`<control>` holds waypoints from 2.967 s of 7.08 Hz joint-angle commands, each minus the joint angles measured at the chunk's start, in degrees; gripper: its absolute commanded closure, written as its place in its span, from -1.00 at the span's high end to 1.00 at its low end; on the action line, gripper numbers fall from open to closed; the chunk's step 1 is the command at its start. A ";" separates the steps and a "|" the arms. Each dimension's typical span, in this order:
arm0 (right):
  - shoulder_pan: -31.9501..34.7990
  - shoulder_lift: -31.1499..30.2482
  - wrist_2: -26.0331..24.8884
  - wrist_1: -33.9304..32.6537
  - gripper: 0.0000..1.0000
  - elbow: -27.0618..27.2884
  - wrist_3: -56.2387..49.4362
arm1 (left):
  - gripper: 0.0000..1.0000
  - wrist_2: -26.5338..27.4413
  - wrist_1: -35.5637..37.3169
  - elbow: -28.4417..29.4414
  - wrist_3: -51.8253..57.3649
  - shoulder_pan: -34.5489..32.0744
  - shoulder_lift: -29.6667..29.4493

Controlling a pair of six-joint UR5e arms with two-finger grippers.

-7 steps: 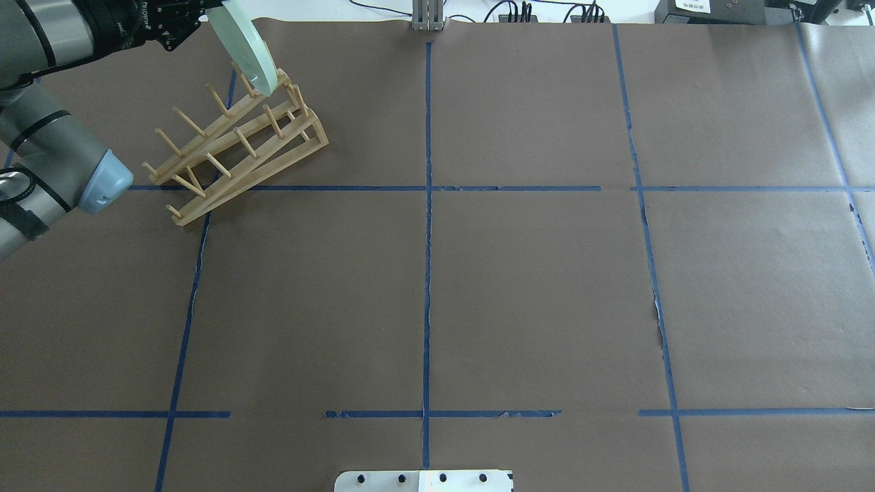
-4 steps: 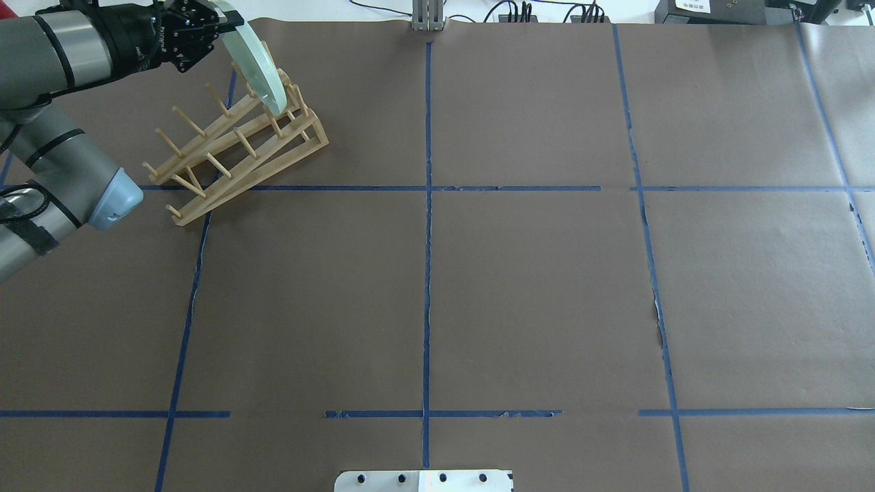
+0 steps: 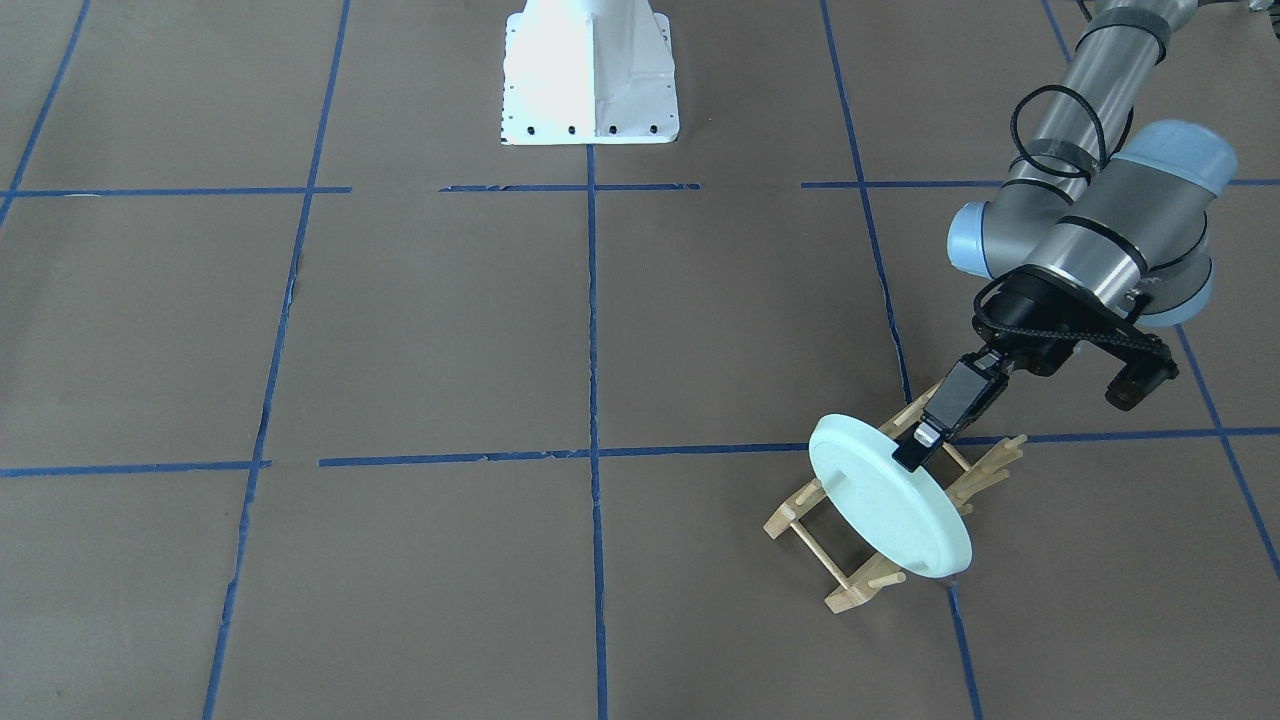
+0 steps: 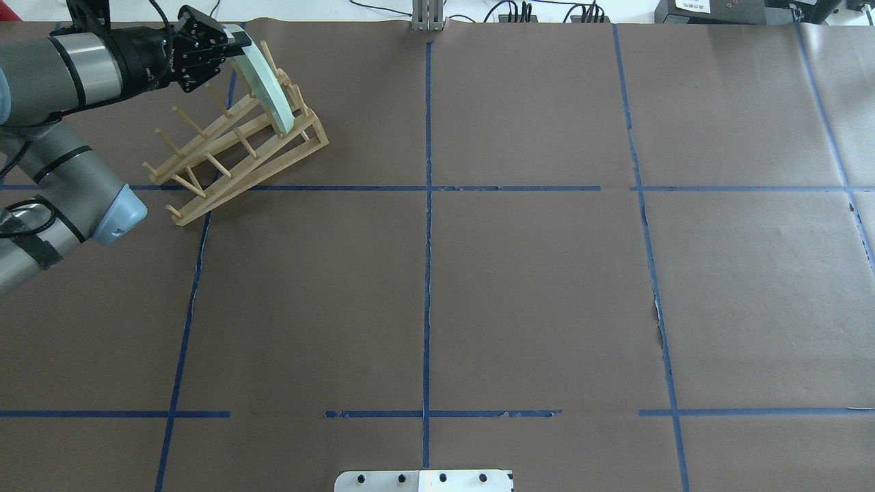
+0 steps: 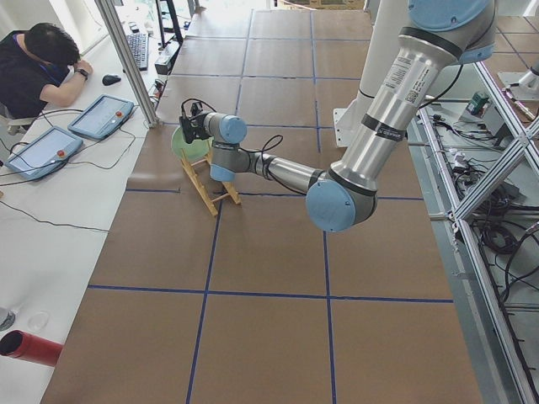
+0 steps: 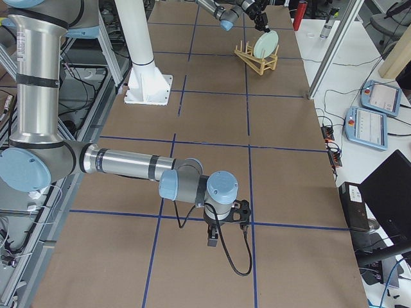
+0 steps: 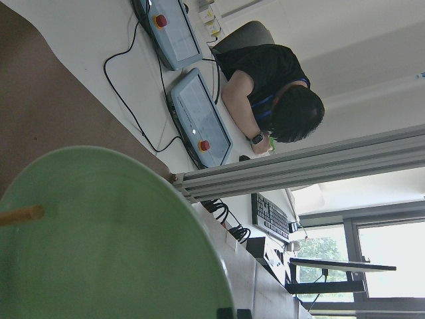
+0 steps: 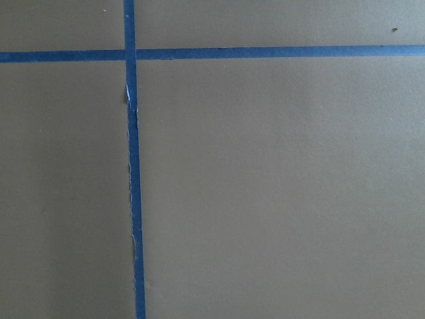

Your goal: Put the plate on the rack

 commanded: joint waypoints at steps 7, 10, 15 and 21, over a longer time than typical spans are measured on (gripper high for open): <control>-0.02 0.00 0.00 0.00 1.00 0.00 0.00 | 1.00 -20.81 47.33 -20.99 34.51 -7.52 11.24; -0.01 0.00 0.00 0.00 1.00 0.00 0.00 | 1.00 -20.72 62.31 -24.91 77.56 -15.40 22.93; 0.07 0.00 0.00 0.00 1.00 0.09 0.00 | 1.00 -32.16 89.37 -23.86 110.15 -33.62 27.36; -0.02 0.00 0.00 0.00 1.00 0.00 0.00 | 1.00 -23.61 85.81 -21.92 106.71 -33.89 27.45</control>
